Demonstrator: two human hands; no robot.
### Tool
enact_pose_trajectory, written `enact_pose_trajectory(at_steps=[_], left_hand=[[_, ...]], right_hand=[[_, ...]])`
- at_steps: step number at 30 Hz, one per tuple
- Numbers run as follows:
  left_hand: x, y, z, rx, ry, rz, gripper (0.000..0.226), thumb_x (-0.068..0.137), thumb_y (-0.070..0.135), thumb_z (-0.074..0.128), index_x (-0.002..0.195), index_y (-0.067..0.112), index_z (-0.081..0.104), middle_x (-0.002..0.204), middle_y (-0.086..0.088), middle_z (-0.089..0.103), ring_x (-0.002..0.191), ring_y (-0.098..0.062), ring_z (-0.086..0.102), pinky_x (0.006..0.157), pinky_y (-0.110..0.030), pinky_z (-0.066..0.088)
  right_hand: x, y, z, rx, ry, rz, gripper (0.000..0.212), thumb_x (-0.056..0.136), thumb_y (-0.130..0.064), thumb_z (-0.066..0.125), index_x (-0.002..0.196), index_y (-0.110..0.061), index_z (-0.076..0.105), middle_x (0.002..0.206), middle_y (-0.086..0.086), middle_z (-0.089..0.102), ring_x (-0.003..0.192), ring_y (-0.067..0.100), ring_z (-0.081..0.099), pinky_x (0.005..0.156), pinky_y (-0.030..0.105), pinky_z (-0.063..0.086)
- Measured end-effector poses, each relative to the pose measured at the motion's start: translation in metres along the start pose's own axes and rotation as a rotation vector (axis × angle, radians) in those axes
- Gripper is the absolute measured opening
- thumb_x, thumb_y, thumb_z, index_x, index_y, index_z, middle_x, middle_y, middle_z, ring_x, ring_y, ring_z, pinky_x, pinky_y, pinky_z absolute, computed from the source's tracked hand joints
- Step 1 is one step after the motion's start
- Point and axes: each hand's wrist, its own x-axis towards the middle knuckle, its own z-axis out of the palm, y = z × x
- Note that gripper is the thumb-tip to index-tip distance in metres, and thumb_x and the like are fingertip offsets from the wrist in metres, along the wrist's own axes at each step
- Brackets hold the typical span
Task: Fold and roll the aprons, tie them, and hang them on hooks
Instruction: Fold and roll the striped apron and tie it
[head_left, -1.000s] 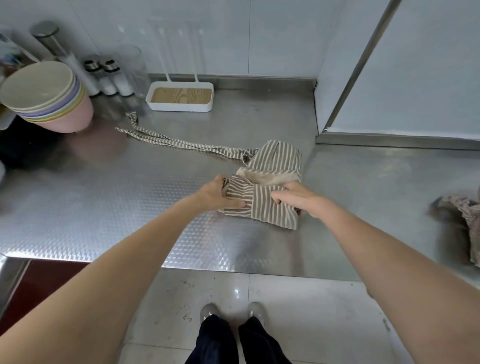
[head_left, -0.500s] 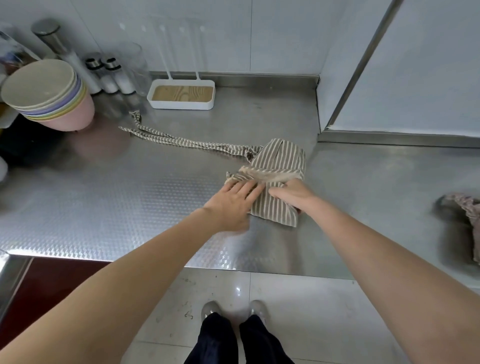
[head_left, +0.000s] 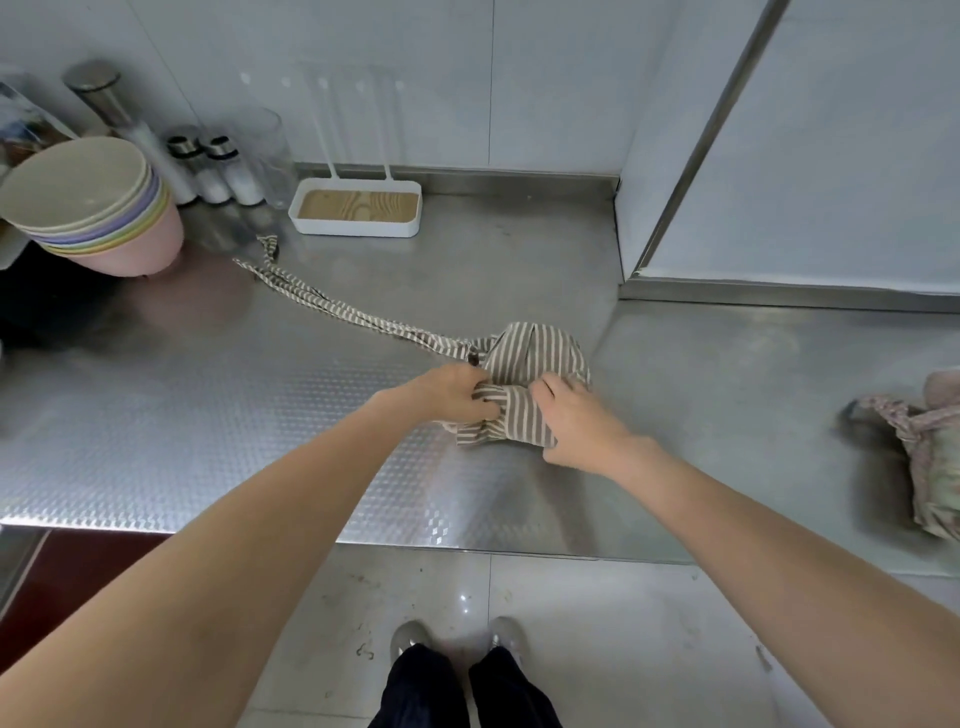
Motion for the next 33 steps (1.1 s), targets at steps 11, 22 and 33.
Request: enact_pose_trajectory(at_steps=[11, 22, 33], left_hand=[[-0.013, -0.021, 0.014, -0.644, 0.058, -0.036, 0.063, 0.077, 0.025, 0.075, 0.129, 0.014, 0.042, 0.109, -0.001, 0.054, 0.102, -0.016, 0.053, 0.093, -0.026, 0.044], [0.008, -0.008, 0.0, -0.104, 0.08, -0.098, 0.046, 0.094, 0.046, 0.045, 0.111, 0.004, 0.056, 0.116, -0.017, 0.061, 0.11, -0.031, 0.056, 0.087, -0.032, 0.041], [0.009, -0.041, -0.001, 0.223, -0.055, -0.151, 0.038, 0.091, 0.021, 0.054, 0.127, 0.012, 0.053, 0.128, -0.012, 0.057, 0.119, -0.03, 0.054, 0.096, -0.036, 0.043]], right_hand=[[0.029, 0.022, -0.044, 0.615, -0.466, 0.295, 0.047, 0.071, -0.022, 0.072, 0.114, -0.013, 0.054, 0.117, 0.005, 0.06, 0.1, 0.021, 0.059, 0.084, 0.033, 0.05], [0.041, 0.007, -0.032, 0.071, -0.349, 0.098, 0.109, 0.071, -0.074, 0.056, 0.15, -0.018, 0.006, 0.154, 0.011, 0.023, 0.139, 0.03, 0.028, 0.113, 0.044, 0.025], [0.051, 0.027, -0.016, 0.64, -0.386, 0.018, 0.053, 0.079, -0.039, 0.071, 0.124, -0.018, 0.051, 0.123, 0.002, 0.058, 0.111, 0.018, 0.053, 0.091, 0.025, 0.039]])
